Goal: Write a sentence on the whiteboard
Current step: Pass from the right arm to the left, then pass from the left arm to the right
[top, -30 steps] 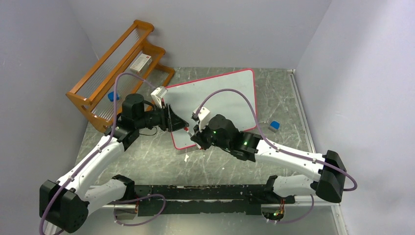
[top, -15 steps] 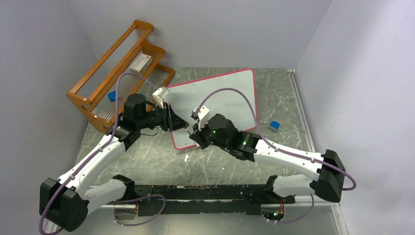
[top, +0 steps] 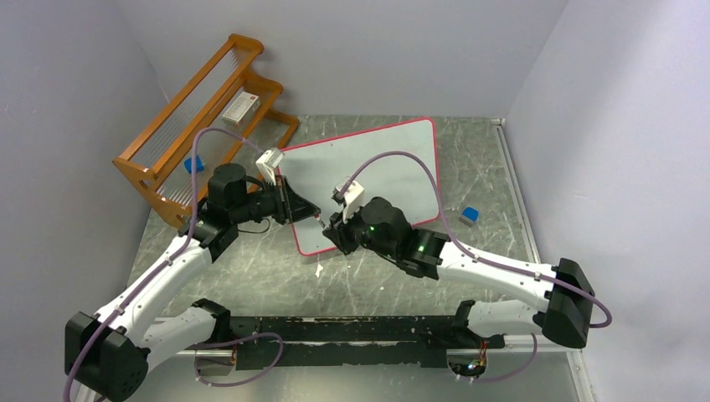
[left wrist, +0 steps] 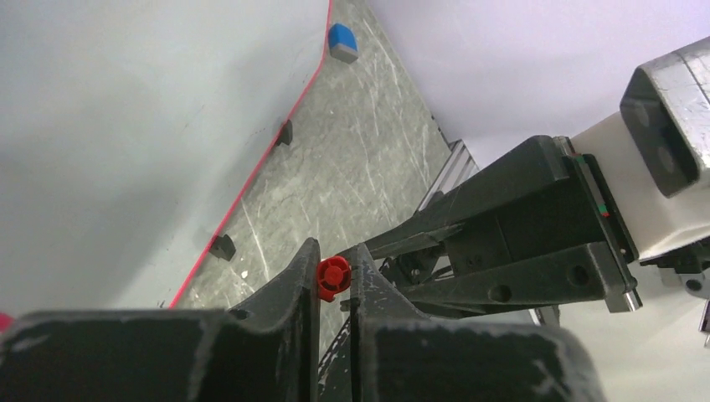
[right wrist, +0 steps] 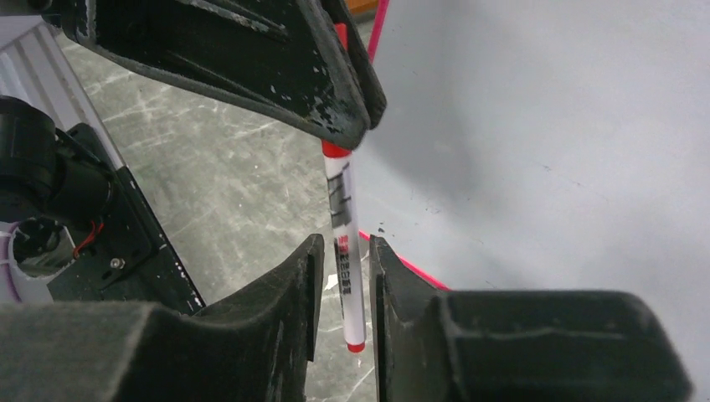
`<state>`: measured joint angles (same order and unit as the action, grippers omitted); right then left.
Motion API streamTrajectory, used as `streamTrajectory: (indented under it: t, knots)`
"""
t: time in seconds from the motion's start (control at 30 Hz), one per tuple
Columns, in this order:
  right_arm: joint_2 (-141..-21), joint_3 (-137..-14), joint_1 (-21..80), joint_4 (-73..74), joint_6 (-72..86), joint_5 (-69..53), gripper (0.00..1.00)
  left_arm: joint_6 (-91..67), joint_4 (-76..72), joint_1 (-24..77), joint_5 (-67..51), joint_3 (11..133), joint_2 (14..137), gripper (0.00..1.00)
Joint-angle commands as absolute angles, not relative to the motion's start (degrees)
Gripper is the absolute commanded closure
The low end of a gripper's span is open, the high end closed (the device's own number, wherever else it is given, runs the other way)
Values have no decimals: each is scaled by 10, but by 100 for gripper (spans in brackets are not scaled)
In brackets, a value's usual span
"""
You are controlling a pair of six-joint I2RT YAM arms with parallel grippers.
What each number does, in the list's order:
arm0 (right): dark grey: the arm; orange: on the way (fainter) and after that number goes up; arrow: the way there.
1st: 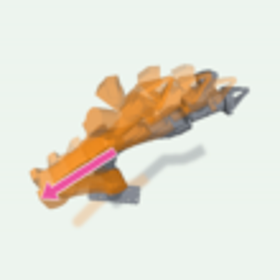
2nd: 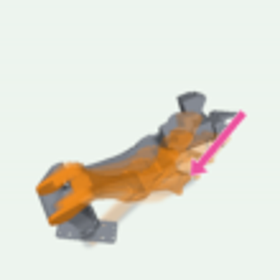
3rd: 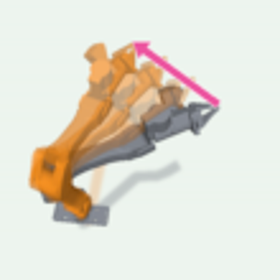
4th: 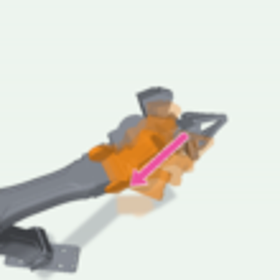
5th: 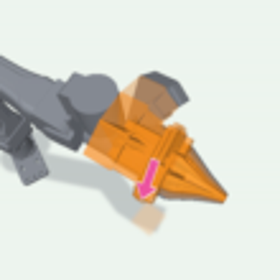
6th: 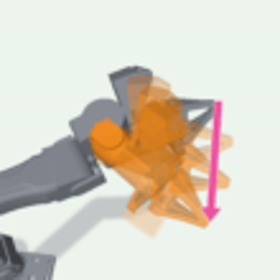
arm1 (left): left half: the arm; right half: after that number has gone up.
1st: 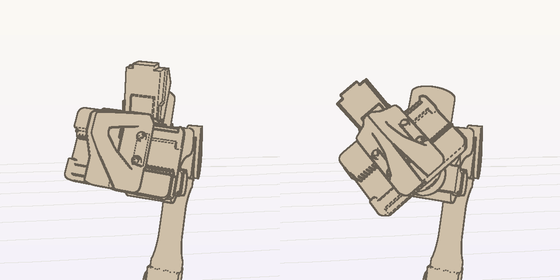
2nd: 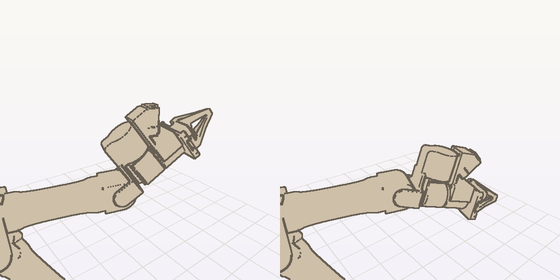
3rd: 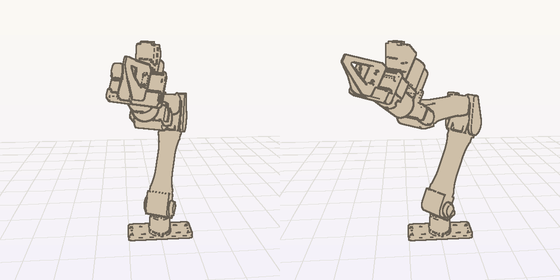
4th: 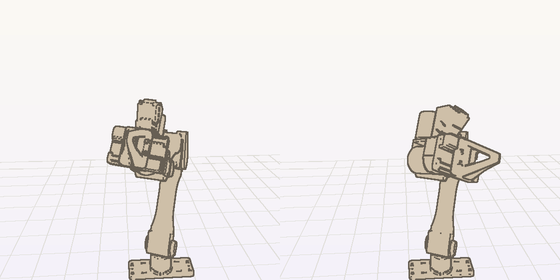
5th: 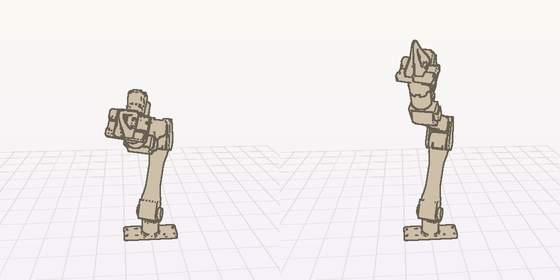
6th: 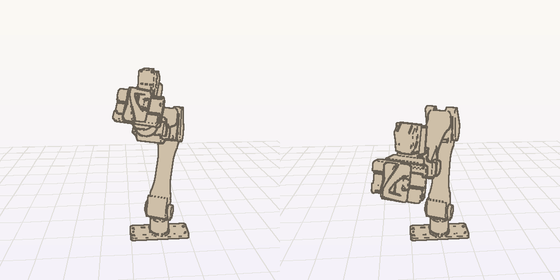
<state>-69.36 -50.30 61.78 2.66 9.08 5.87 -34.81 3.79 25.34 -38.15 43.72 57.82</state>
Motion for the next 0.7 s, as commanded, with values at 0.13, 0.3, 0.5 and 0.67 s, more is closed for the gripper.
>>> streamTrajectory:
  t: [0.13, 0.3, 0.5, 0.67]
  knots:
    - [-591, -412, 574, -138, 175, 8, 55, -461, -81, 255, -309, 390, 522, 95]
    - [-540, -334, 484, -280, 290, -113, 39, -555, -180, 255, -267, 345, 495, 95]
    - [-547, -315, 457, -366, 363, -156, 30, -657, -312, 255, -225, 288, 477, 95]
    - [-573, -317, 441, -411, 410, -198, 29, -706, -385, 255, -206, 257, 476, 95]
